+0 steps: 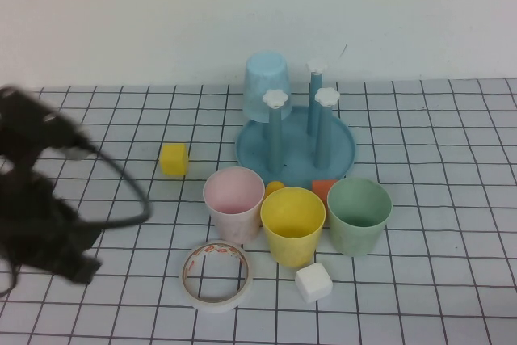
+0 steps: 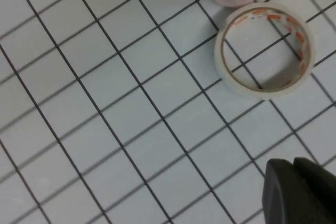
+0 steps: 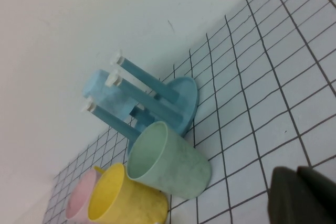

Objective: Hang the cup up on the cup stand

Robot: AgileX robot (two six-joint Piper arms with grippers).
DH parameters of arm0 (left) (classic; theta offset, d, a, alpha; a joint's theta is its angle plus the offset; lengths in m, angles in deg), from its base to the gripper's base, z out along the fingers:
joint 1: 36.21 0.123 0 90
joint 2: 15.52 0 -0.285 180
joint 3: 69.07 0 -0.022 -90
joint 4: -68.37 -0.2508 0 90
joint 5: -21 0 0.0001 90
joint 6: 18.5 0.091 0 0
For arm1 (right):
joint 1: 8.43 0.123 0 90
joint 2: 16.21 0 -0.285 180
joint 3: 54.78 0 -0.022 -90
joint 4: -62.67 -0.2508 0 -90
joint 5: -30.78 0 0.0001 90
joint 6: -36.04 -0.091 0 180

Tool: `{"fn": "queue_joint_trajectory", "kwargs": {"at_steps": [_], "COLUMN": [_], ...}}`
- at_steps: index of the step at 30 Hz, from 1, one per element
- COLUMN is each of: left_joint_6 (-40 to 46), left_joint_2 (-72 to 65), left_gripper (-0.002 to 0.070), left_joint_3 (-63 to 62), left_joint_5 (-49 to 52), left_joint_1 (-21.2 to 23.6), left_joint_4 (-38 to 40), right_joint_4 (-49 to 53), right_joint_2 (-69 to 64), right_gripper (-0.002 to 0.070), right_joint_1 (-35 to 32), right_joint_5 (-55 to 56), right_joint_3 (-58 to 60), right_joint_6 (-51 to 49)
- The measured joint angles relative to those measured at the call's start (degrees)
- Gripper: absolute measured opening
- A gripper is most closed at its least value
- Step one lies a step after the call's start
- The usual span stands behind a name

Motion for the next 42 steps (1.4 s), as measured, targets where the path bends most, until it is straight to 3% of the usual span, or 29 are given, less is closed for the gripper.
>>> {"fn": "queue_joint_trajectory", "kwargs": {"at_steps": [4, 8, 12, 14, 17, 20, 23, 38, 40, 42], "left_joint_6": [-8.67, -12.81, -13.32, -13.32, -13.43, -13.92, -14.17, -20.32, -20.42, -20.42], "left_joint_2": [-8.52, -18.59, -26.05, -29.56, -33.46, -37.29, -40.24, -54.52, -55.38, -55.96], "left_gripper": [-0.0001, -0.0001, 0.0017, 0.0076, 0.0228, 0.0424, 0.0513, 0.0483, 0.0445, 0.0348], "left_joint_3": [-9.4, -21.85, -30.86, -34.33, -37.23, -38.87, -39.76, -45.1, -45.31, -45.31], "left_joint_5": [3.3, 11.19, 16.33, 17.02, 17.27, 17.44, 16.21, 7.28, 7.04, 7.05], "left_joint_1": [-7.12, -12.53, -13.53, -13.76, -13.84, -13.84, -13.84, -13.84, -13.84, -13.84], "left_joint_4": [-9.58, -14.01, -14.25, -14.37, -14.71, -14.29, -13.22, -13.98, -13.98, -13.98], "right_joint_4": [0.0, -0.47, -0.86, -0.88, -0.98, -0.98, -1.11, -1.33, -1.33, -1.33], "right_joint_2": [0.0, 0.0, 0.0, 0.0, 0.0, 0.0, 0.0, 0.0, 0.0, 0.0], "right_gripper": [-0.0001, -0.0001, -0.0001, -0.0001, -0.0001, -0.0001, -0.0001, -0.0001, -0.0001, -0.0001], "right_joint_1": [0.0, 0.0, 0.0, 0.0, 0.0, 0.0, 0.0, 0.0, 0.0, 0.0], "right_joint_5": [-0.6, -1.25, -1.25, -1.25, -1.25, -1.25, -1.28, -1.38, -1.38, -1.38], "right_joint_3": [0.0, 0.0, 0.0, 0.0, 0.0, 0.0, 0.0, 0.0, 0.0, 0.0], "right_joint_6": [0.91, 2.81, 3.45, 3.54, 3.54, 3.83, 4.18, 4.93, 5.03, 5.05]}}
